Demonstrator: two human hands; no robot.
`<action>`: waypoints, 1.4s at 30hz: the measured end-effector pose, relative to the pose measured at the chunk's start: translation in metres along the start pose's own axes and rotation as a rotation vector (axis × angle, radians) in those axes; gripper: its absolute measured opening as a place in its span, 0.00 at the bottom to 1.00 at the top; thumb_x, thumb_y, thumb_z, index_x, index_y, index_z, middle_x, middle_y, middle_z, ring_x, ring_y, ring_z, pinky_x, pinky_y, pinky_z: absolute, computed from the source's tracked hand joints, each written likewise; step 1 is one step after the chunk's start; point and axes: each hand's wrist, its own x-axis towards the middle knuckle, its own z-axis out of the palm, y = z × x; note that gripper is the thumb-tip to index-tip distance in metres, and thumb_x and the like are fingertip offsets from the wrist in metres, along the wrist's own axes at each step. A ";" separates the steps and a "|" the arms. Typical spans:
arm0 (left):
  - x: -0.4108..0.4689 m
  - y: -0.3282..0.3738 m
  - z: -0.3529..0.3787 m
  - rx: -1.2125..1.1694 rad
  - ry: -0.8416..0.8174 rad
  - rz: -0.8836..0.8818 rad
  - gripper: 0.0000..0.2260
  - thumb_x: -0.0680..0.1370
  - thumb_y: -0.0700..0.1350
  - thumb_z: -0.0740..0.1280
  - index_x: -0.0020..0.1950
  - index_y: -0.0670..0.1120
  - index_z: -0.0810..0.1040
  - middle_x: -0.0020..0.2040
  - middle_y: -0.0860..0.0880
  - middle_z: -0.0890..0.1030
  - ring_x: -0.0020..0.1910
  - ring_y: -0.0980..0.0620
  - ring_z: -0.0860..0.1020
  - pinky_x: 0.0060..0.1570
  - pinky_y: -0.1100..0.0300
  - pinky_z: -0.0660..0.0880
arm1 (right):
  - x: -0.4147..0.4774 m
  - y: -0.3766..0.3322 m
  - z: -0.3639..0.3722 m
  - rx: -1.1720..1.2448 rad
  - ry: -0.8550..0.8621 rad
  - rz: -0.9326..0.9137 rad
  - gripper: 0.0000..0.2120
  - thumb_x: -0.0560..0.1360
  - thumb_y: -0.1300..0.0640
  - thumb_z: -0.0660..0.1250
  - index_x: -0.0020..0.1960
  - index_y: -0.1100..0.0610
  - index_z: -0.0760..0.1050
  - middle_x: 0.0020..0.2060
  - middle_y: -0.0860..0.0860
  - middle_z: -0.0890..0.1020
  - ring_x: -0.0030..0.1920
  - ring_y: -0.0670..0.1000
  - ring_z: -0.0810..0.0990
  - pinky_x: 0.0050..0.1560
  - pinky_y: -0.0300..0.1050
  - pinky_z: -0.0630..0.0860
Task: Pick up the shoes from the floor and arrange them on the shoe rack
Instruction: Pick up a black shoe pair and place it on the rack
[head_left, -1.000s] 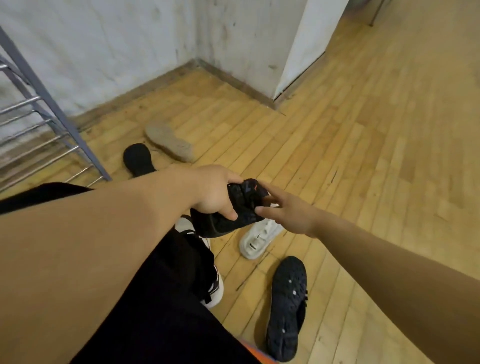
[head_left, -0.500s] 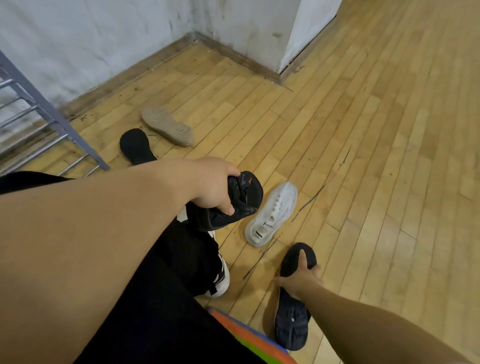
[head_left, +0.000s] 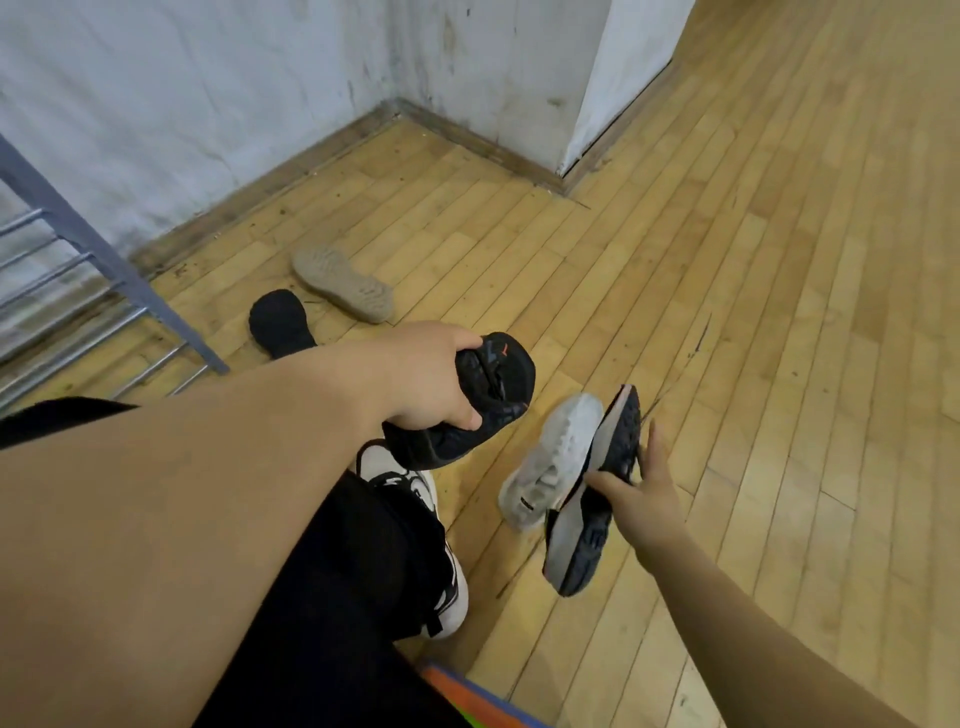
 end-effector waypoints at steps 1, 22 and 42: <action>-0.002 0.001 -0.006 -0.033 0.044 0.003 0.42 0.72 0.47 0.79 0.81 0.55 0.61 0.73 0.50 0.74 0.68 0.46 0.75 0.68 0.48 0.73 | 0.005 -0.023 0.002 0.103 -0.024 -0.007 0.50 0.75 0.61 0.75 0.81 0.35 0.47 0.71 0.37 0.69 0.66 0.51 0.75 0.63 0.58 0.78; -0.276 -0.151 -0.139 -0.797 1.299 0.023 0.27 0.77 0.40 0.74 0.67 0.65 0.70 0.50 0.65 0.78 0.43 0.77 0.77 0.36 0.79 0.73 | -0.138 -0.417 0.295 0.363 -0.781 -0.434 0.32 0.83 0.60 0.65 0.77 0.31 0.62 0.56 0.42 0.83 0.53 0.55 0.87 0.53 0.64 0.83; -0.308 -0.317 -0.143 -1.109 1.550 -0.133 0.36 0.76 0.45 0.76 0.78 0.62 0.64 0.64 0.54 0.81 0.61 0.52 0.81 0.62 0.48 0.79 | -0.187 -0.422 0.473 0.091 -0.782 -0.475 0.25 0.83 0.58 0.66 0.77 0.43 0.68 0.53 0.48 0.83 0.47 0.52 0.86 0.36 0.47 0.82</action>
